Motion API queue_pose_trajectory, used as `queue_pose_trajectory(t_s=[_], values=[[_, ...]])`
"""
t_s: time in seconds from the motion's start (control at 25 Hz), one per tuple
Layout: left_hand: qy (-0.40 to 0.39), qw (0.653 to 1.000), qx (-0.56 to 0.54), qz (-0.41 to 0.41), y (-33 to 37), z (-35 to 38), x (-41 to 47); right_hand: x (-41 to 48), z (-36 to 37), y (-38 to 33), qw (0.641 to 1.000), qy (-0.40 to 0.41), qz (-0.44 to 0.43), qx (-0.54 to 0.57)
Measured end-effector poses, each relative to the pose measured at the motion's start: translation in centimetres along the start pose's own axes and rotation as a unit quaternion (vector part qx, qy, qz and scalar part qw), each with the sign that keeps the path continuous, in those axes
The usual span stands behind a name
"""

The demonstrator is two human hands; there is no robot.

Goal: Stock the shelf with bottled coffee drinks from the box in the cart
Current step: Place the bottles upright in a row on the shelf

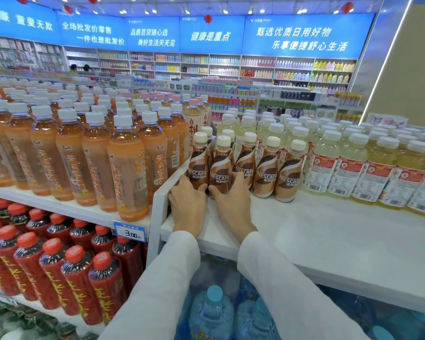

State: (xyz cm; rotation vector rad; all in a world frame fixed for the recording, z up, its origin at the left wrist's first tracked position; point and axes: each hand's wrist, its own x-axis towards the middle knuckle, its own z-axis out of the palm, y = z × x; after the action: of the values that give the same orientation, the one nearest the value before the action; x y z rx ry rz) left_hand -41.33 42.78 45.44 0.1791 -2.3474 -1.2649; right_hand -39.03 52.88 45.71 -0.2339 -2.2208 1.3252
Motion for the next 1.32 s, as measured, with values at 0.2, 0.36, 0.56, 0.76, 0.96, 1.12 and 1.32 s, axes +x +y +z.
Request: queue_pose_trajectory(t_s=[0.2, 0.36, 0.56, 0.76, 0.96, 1.12, 1.32], values=[[0.005, 1.000, 0.001, -0.003, -0.1, 0.2, 0.1, 0.2, 0.1, 0.2, 1.000, 0.007, 0.005, 0.007], [0.003, 1.000, 0.002, -0.003, -0.2, 0.3, 0.1, 0.4, 0.4, 0.3, 1.000, 0.007, 0.012, 0.012], [-0.015, 0.999, -0.041, 0.029, -0.5, -1.0, -0.9, -0.8, -0.8, 0.7, 0.999, -0.037, 0.017, -0.009], [-0.013, 0.999, -0.035, 0.023, -2.1, -4.5, -5.2, -5.6, -4.9, 0.9, 0.996, -0.082, 0.004, 0.015], [0.034, 0.991, -0.124, 0.024, -5.2, -9.6, -13.8, -13.5, -9.5, 1.3, 0.986, -0.127, -0.032, 0.104], [0.090, 0.984, -0.149, -0.035, -9.8, -13.5, -22.8, -21.2, -11.0, 3.4, 0.964, -0.196, -0.018, 0.179], [0.162, 0.966, -0.111, -0.168, -17.8, -17.4, -33.6, -29.7, -7.7, 8.2, 0.930, -0.312, 0.078, 0.178]])
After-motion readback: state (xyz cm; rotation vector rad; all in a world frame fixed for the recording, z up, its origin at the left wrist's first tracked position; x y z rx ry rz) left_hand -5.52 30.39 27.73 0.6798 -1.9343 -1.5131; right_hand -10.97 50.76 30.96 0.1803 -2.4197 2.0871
